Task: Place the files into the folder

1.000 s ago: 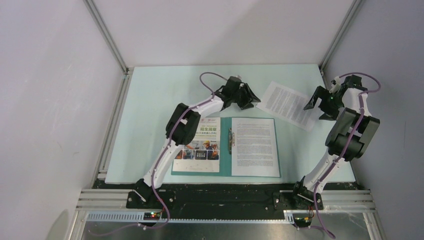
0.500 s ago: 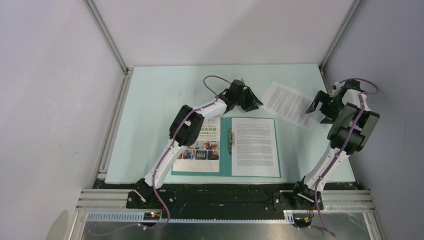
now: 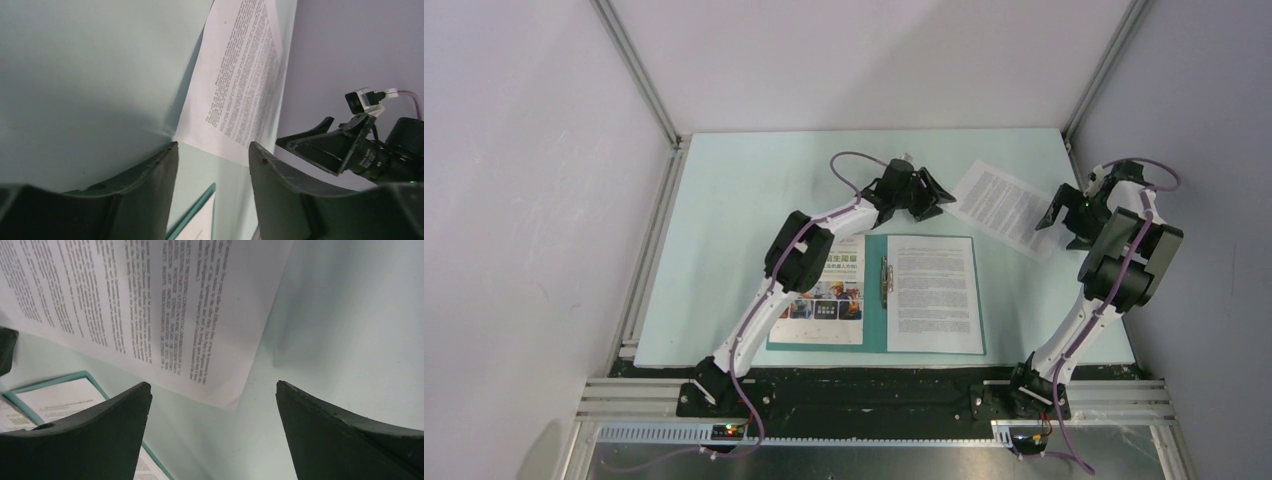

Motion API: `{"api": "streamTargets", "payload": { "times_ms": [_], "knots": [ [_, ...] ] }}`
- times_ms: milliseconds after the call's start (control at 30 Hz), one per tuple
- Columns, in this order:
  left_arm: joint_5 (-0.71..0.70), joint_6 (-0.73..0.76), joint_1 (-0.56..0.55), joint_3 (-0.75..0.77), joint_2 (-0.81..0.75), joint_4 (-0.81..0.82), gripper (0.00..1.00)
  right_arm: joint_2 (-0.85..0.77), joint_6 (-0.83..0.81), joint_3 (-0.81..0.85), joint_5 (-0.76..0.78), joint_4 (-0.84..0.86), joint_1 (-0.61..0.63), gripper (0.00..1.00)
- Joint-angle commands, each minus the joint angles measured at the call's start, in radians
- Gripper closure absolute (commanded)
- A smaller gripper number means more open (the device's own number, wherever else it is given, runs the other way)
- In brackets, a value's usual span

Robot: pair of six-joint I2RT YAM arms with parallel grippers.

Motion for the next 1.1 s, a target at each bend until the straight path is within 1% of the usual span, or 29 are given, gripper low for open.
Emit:
{"api": "streamTargets", "payload": {
  "times_ms": [0, 67, 167, 233, 333, 467, 600, 933, 1067],
  "knots": [
    [-0.018, -0.020, 0.025, -0.070, -0.097, -0.028, 0.36, 0.000, 0.007, 0.113, 0.105, 0.053, 0.000, 0.01],
    [-0.040, -0.012, 0.034, -0.079, -0.113, -0.040, 0.29, 0.038, -0.003, 0.160, 0.150, 0.058, 0.006, 0.01],
    [-0.065, 0.018, 0.039, -0.052, -0.104, -0.071, 0.25, 0.101, -0.015, 0.221, 0.165, 0.059, 0.010, 0.01],
    [-0.086, 0.029, 0.038, -0.030, -0.086, -0.081, 0.23, 0.160, -0.018, 0.255, 0.137, 0.059, 0.010, 0.01],
    [-0.098, 0.036, 0.031, -0.009, -0.061, -0.087, 0.21, 0.208, -0.019, 0.316, 0.032, 0.039, 0.017, 0.01],
    [-0.078, 0.030, 0.016, 0.003, -0.030, -0.067, 0.21, 0.244, -0.015, 0.345, -0.058, 0.018, 0.047, 0.01],
    [-0.085, 0.027, 0.005, 0.029, -0.014, -0.072, 0.21, 0.254, -0.016, 0.339, -0.100, 0.009, 0.091, 0.00],
    [-0.057, -0.002, 0.006, 0.016, -0.006, -0.040, 0.22, 0.253, -0.013, 0.309, -0.120, 0.013, 0.149, 0.01],
    [-0.055, -0.009, -0.004, 0.040, 0.013, -0.018, 0.21, 0.246, -0.014, 0.291, -0.121, 0.013, 0.158, 0.01]
  ]
}}
